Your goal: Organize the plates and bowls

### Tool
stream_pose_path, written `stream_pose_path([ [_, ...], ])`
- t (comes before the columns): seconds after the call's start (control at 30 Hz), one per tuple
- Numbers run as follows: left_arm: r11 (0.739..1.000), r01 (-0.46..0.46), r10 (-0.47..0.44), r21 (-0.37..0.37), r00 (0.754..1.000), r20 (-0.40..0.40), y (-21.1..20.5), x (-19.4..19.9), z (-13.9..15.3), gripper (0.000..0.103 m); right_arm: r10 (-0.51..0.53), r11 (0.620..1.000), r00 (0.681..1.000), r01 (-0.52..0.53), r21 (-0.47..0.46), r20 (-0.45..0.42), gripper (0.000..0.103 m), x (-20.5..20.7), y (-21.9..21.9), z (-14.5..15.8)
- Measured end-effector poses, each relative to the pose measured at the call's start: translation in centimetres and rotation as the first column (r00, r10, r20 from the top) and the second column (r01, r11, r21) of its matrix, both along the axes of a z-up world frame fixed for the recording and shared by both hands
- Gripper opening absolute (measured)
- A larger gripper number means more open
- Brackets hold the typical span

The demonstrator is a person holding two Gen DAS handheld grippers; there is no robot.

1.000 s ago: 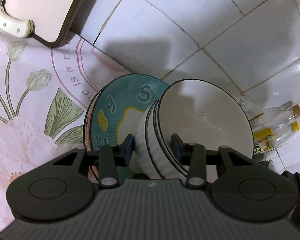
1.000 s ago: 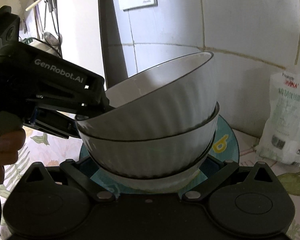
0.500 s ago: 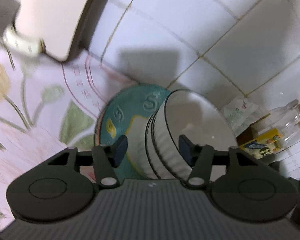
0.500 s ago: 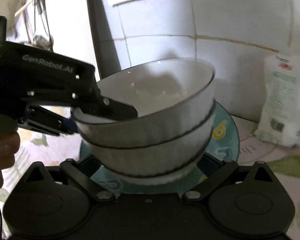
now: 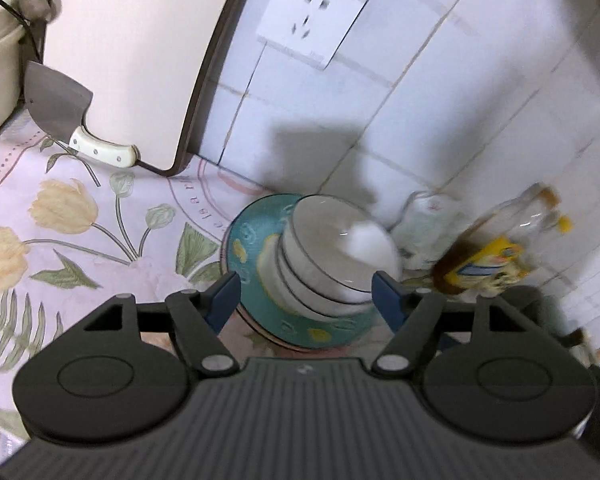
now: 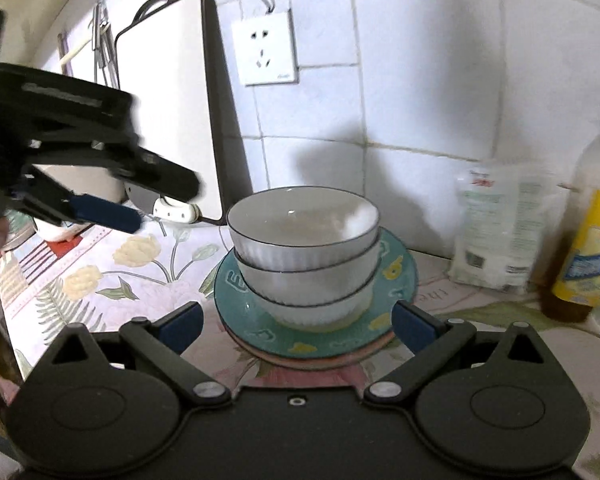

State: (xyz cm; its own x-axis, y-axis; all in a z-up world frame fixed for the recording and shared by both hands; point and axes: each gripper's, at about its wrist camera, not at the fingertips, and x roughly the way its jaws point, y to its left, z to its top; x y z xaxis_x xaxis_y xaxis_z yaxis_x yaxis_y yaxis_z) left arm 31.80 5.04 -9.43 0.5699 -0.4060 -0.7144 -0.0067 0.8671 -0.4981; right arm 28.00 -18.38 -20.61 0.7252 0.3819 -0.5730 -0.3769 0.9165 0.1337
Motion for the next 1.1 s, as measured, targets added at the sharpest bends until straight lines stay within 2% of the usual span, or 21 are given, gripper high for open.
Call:
stream_pose_path([
  [0.1, 1.000, 0.018, -0.018, -0.005, 0.999, 0.033, 0.6, -2.1, 2.6, 0.075, -0.013, 1.000, 1.000, 0.013, 0.027, -0.001, 0.102, -1.8, -0.8, 1.7],
  [0.33, 0.995, 0.084, -0.088, 0.058, 0.993, 0.081, 0.8, -5.8, 7.3, 0.083, -0.069, 0.998, 0.997, 0.069, 0.006, 0.025, 0.102, -5.6, -1.3, 5.9],
  [0.53, 0.987, 0.107, -0.116, 0.123, 0.991, 0.066, 0.5, -8.2, 8.8, 0.088, -0.130, 0.991, 0.990, 0.132, -0.017, 0.052, 0.102, -8.7, -1.8, 9.3],
  [0.67, 0.967, 0.133, -0.147, 0.216, 0.988, 0.050, 0.0, -9.8, 9.7, 0.088, -0.162, 0.986, 0.986, 0.163, -0.042, 0.026, 0.102, -10.1, -2.3, 11.0],
  [0.73, 0.961, 0.141, -0.156, 0.237, 0.987, 0.046, 0.0, -10.6, 10.3, 0.088, -0.177, 0.982, 0.984, 0.178, -0.066, 0.017, 0.102, -10.9, -2.5, 11.7],
  [0.93, 0.940, 0.129, -0.143, 0.315, 0.990, 0.019, 0.0, -12.9, 11.6, 0.088, -0.288, 0.949, 0.956, 0.278, -0.147, -0.053, 0.102, -13.2, -3.4, 13.5],
  [1.0, 0.927, 0.133, -0.140, 0.350, 0.990, -0.007, -0.2, -13.4, 11.9, 0.088, -0.324, 0.934, 0.944, 0.310, -0.176, -0.057, 0.102, -14.1, -3.5, 14.3],
  [1.1, 0.914, 0.145, -0.157, 0.380, 0.988, 0.001, -0.6, -14.4, 12.7, 0.088, -0.356, 0.920, 0.933, 0.340, -0.195, -0.054, 0.102, -15.4, -3.7, 15.5],
])
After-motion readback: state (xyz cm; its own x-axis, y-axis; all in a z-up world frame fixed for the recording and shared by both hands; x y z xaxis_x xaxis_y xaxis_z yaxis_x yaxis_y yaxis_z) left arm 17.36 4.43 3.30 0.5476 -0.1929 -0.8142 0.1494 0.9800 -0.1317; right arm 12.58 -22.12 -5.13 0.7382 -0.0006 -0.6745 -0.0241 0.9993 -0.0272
